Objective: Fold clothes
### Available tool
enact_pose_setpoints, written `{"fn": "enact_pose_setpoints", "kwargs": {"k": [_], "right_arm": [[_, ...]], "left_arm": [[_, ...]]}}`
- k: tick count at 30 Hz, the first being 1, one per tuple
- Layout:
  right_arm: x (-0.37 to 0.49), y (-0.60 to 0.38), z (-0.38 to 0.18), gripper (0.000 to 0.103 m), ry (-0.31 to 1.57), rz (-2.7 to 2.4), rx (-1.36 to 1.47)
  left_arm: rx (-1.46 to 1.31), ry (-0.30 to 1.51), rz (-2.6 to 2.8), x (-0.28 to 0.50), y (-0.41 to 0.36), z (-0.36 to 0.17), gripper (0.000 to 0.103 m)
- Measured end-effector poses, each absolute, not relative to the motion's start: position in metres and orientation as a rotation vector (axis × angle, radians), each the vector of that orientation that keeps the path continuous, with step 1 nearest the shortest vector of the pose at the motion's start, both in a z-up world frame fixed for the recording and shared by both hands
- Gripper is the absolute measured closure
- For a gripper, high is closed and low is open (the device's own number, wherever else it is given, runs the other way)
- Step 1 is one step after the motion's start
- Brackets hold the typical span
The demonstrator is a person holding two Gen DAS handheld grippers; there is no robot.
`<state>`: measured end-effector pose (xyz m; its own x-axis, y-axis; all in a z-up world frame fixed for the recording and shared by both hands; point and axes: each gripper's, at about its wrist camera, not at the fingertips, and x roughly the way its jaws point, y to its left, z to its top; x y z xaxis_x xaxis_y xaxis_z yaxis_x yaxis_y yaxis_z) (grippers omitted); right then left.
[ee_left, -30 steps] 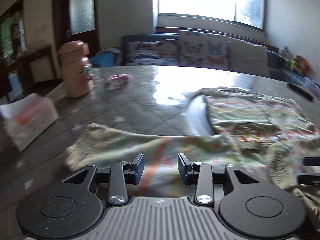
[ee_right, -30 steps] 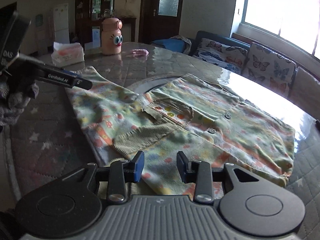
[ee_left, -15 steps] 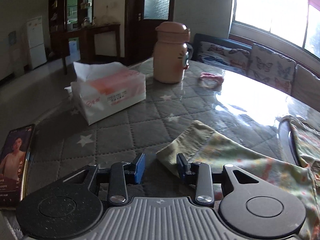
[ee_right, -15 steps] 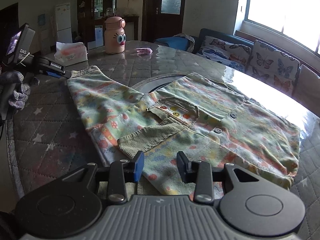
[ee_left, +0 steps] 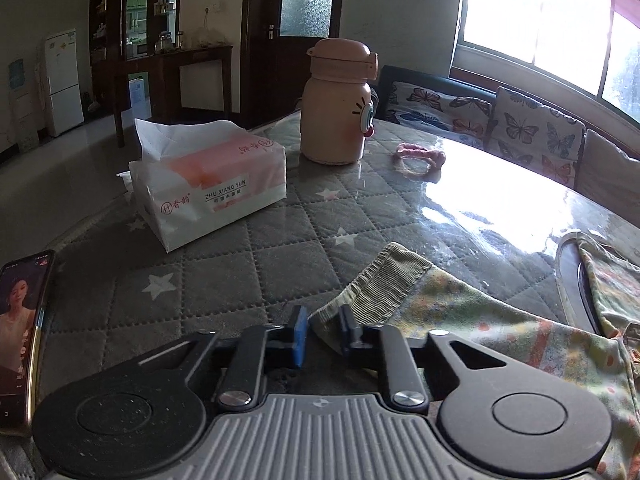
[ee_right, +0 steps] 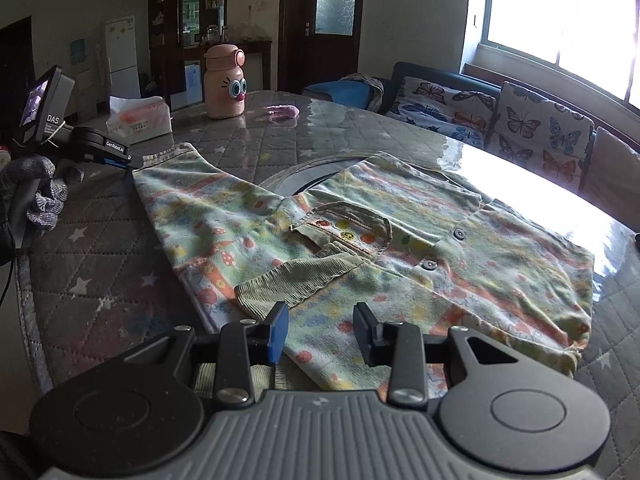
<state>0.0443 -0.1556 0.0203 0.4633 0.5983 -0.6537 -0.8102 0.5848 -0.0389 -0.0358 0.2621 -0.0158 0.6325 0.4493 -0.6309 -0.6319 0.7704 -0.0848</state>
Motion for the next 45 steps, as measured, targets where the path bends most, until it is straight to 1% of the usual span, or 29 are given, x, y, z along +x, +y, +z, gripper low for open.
{"fn": "enact_pose_setpoints", "kwargs": {"k": [2, 3, 8, 14, 19, 22, 28, 33, 35, 37, 39, 41, 43, 45], "right_arm": [[0.043, -0.158, 0.022, 0.067, 0.637, 0.884, -0.362], [0.043, -0.16, 0.023, 0.067, 0.635, 0.88, -0.358], [0.046, -0.171, 0.027, 0.067, 0.636, 0.855, -0.323], [0.057, -0.192, 0.032, 0.067, 0.638, 0.797, -0.25], [0.067, -0.217, 0.037, 0.068, 0.646, 0.75, -0.17], [0.074, -0.234, 0.039, 0.068, 0.659, 0.717, -0.108], [0.089, -0.264, 0.039, 0.068, 0.694, 0.654, 0.015], [0.098, -0.278, 0.036, 0.068, 0.722, 0.62, 0.081], [0.101, -0.278, 0.033, 0.069, 0.743, 0.625, 0.108], [0.103, -0.275, 0.031, 0.069, 0.76, 0.635, 0.122], [0.105, -0.267, 0.026, 0.069, 0.78, 0.652, 0.128], [0.107, -0.259, 0.022, 0.069, 0.795, 0.665, 0.124], [0.107, -0.253, 0.019, 0.069, 0.809, 0.669, 0.121], [0.108, -0.248, 0.015, 0.069, 0.831, 0.668, 0.113]], "left_arm": [[-0.33, 0.617, 0.629, -0.037, 0.262, -0.013, 0.097], [-0.333, 0.61, 0.629, -0.038, 0.261, -0.011, 0.097], [-0.3, 0.537, 0.52, -0.042, 0.223, 0.021, 0.098], [-0.235, 0.439, 0.249, -0.031, 0.143, 0.064, 0.098], [-0.224, 0.392, 0.011, -0.012, 0.083, 0.085, 0.098], [-0.212, 0.406, -0.115, 0.002, 0.048, 0.085, 0.098], [-0.146, 0.536, -0.293, 0.03, -0.011, 0.056, 0.098], [-0.093, 0.629, -0.365, 0.032, -0.033, 0.031, 0.097], [-0.066, 0.634, -0.394, 0.026, -0.036, 0.028, 0.094], [-0.042, 0.622, -0.405, 0.018, -0.036, 0.028, 0.093], [-0.024, 0.606, -0.397, 0.012, -0.029, 0.031, 0.086], [-0.012, 0.586, -0.367, 0.007, -0.017, 0.034, 0.07], [-0.008, 0.58, -0.307, 0.003, 0.001, 0.035, 0.065], [-0.006, 0.578, -0.241, -0.002, 0.02, 0.035, 0.064]]}}
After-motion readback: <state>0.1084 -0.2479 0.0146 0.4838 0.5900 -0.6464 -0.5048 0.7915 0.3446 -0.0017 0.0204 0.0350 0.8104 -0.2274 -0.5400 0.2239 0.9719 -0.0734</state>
